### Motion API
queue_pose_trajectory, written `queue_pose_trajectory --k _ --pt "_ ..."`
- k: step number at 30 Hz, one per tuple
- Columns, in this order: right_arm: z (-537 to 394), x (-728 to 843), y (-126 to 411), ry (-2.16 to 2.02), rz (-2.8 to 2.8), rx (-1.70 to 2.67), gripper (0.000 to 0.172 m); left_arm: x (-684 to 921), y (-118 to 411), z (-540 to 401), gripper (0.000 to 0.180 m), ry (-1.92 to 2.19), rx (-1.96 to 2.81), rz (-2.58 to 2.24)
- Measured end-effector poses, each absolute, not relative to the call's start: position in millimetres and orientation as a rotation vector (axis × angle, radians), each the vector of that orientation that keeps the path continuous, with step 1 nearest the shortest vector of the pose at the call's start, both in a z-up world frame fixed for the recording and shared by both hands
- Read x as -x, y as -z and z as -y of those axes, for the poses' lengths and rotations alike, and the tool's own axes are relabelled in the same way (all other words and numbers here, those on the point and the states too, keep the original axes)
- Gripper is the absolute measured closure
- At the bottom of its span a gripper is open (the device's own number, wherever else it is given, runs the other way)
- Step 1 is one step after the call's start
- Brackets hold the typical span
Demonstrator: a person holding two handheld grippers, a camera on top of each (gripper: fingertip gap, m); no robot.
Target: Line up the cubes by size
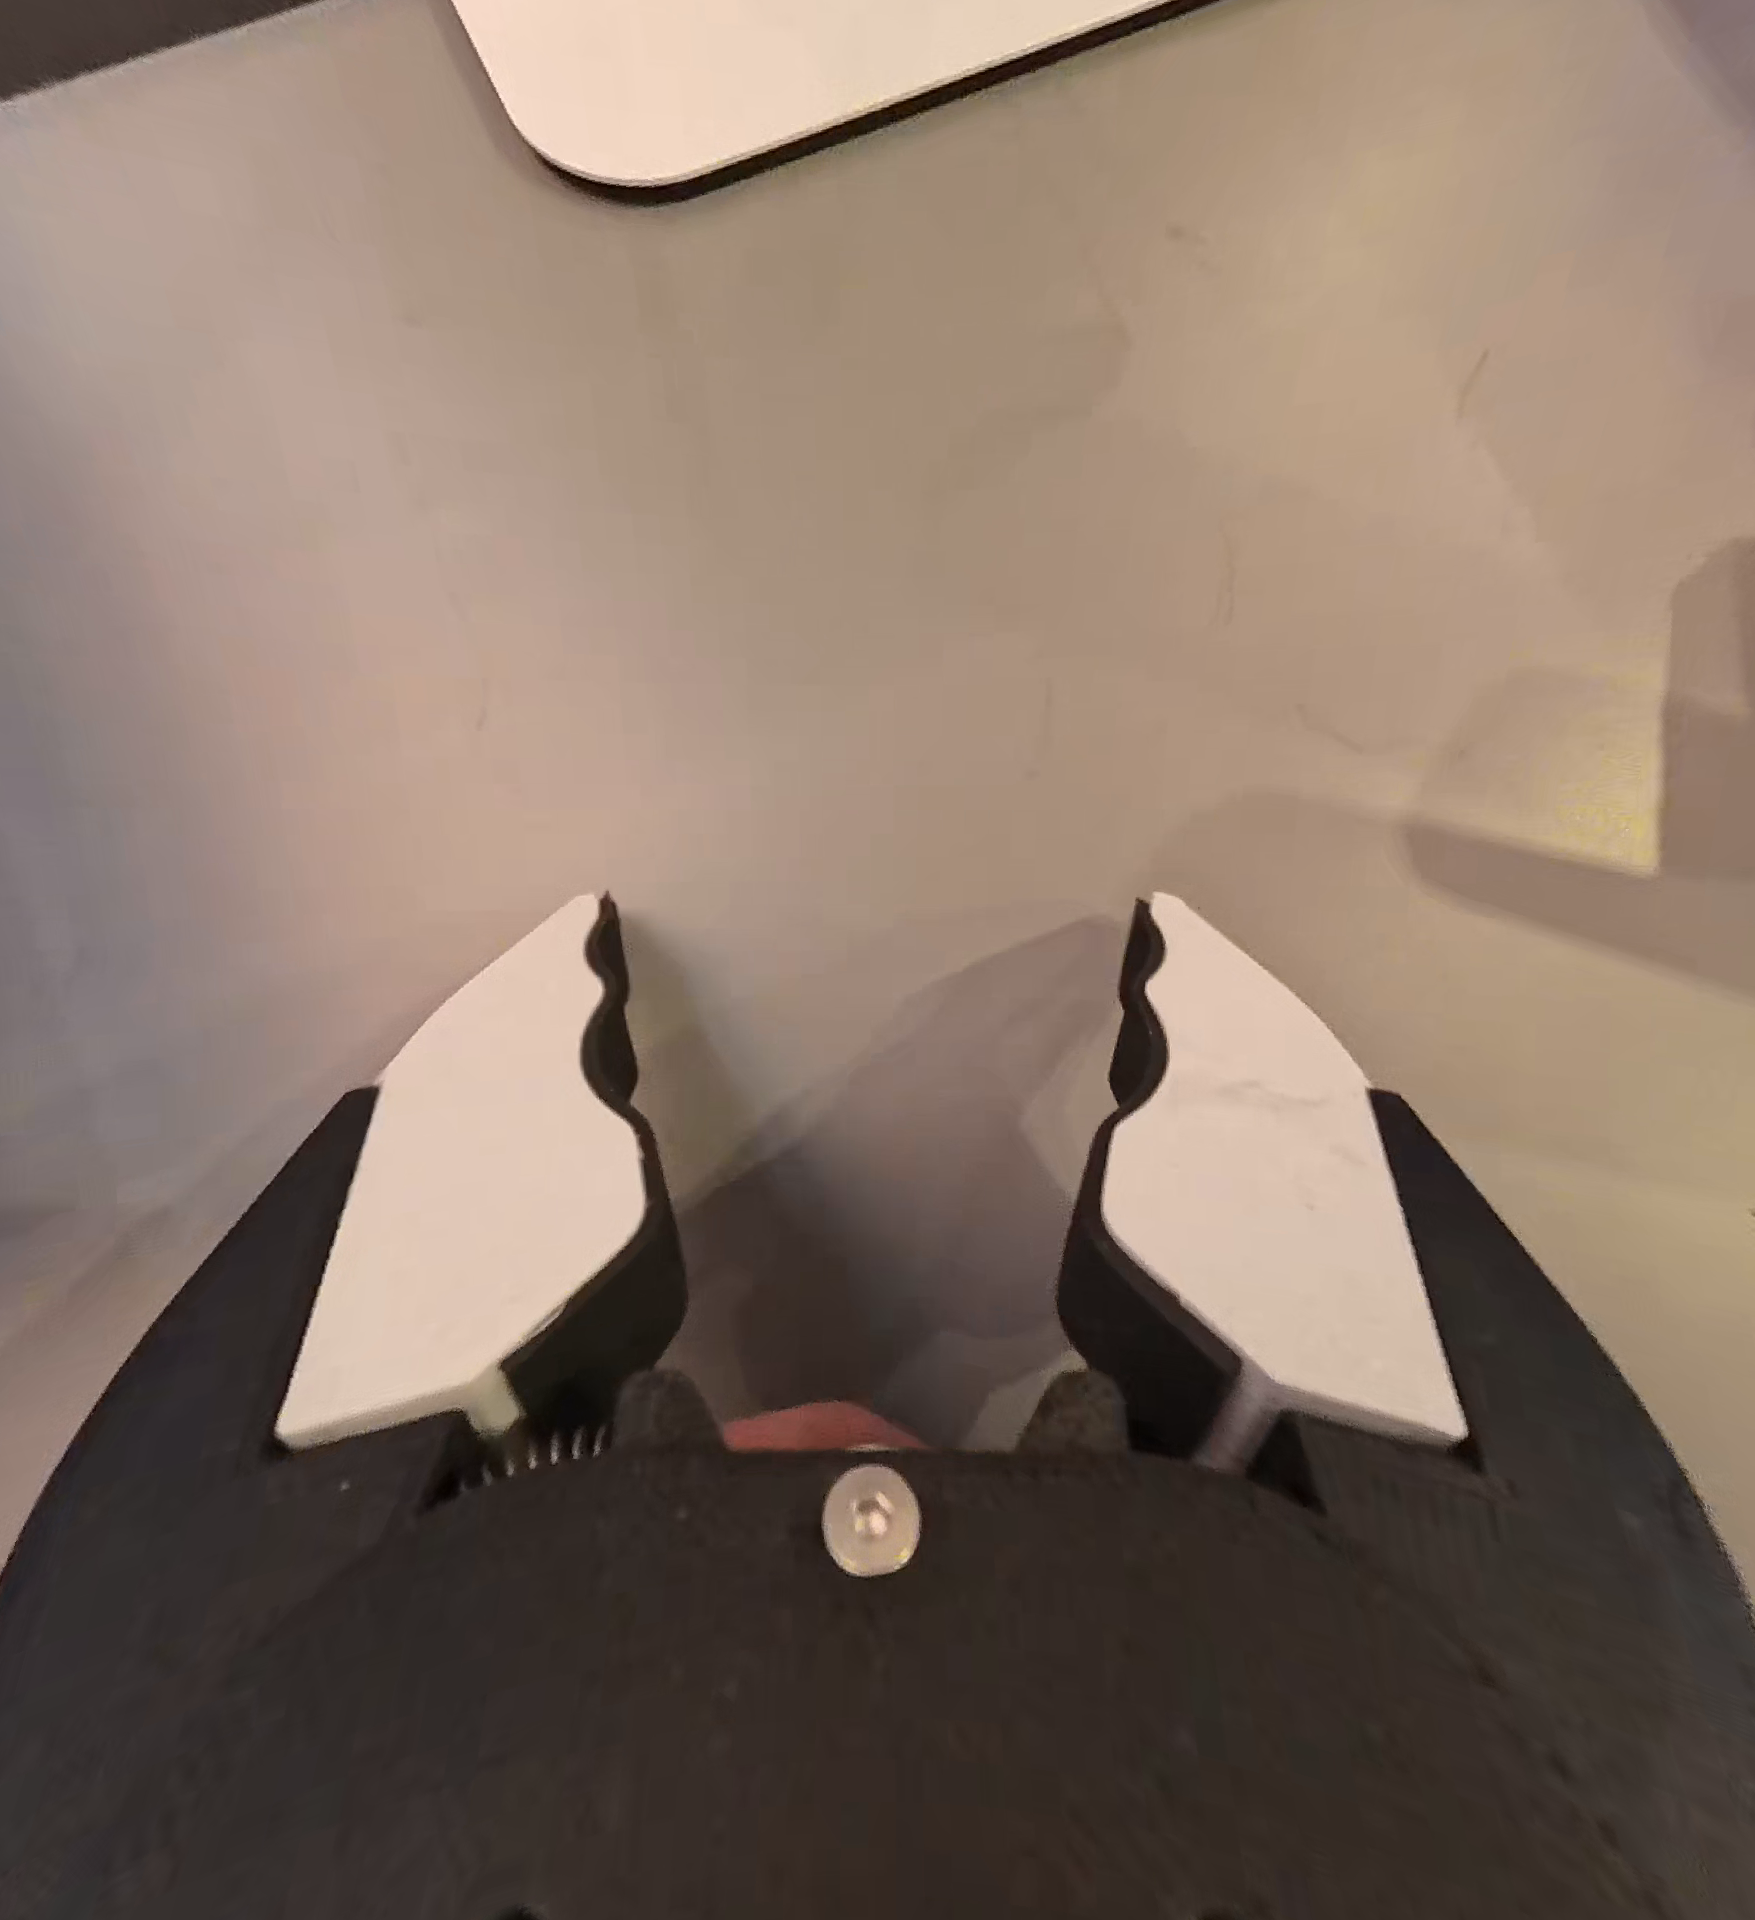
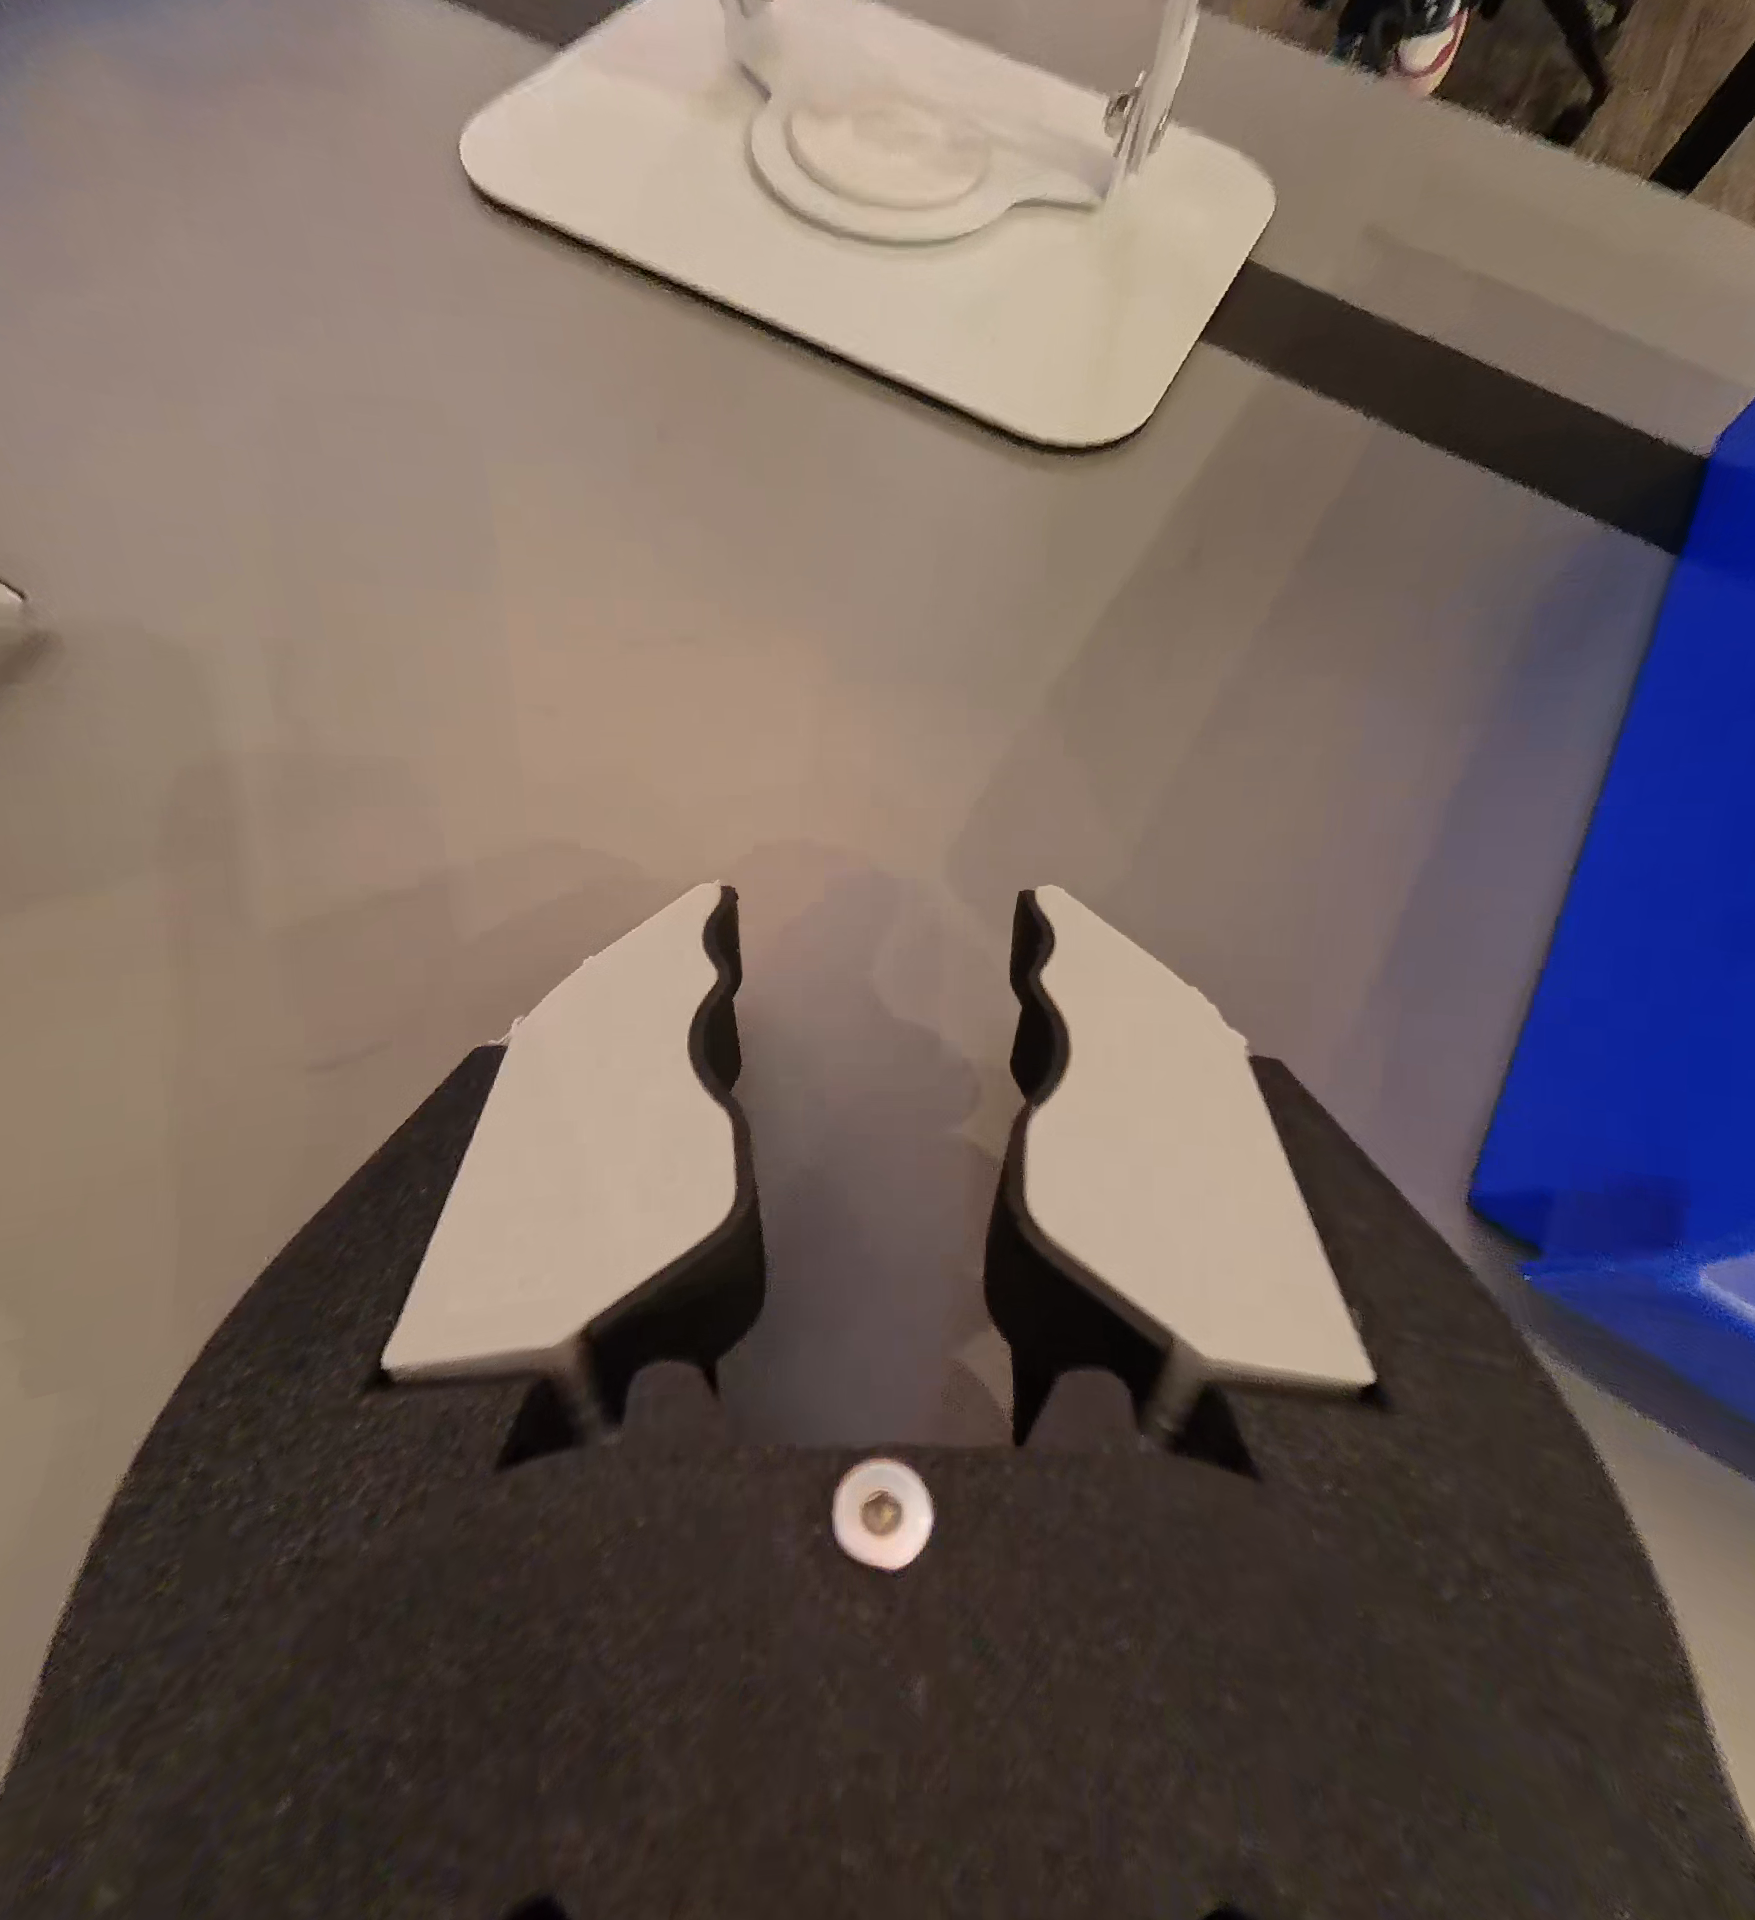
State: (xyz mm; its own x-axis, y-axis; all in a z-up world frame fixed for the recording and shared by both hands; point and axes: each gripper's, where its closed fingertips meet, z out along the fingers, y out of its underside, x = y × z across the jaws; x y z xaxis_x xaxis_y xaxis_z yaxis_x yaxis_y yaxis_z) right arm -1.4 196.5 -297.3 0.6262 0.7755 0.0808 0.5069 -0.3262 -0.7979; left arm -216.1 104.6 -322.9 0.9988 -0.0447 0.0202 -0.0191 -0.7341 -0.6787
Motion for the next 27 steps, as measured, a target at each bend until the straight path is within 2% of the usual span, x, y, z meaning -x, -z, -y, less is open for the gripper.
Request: queue_pose_trajectory --k 8,20,27 --pt "-189 2 316 -0.357 1.14 2.077 0.114 213 326 -105 0.092 0.036 2.411 -0.08" --pt "-185 5 321 -0.443 1.179 2.118 0.117 211 326 -104 0.089 0.04 2.411 -0.103" --pt "-185 5 321 -0.455 1.179 2.119 0.117 216 300 -98 0.083 -0.023 2.296 -0.168"
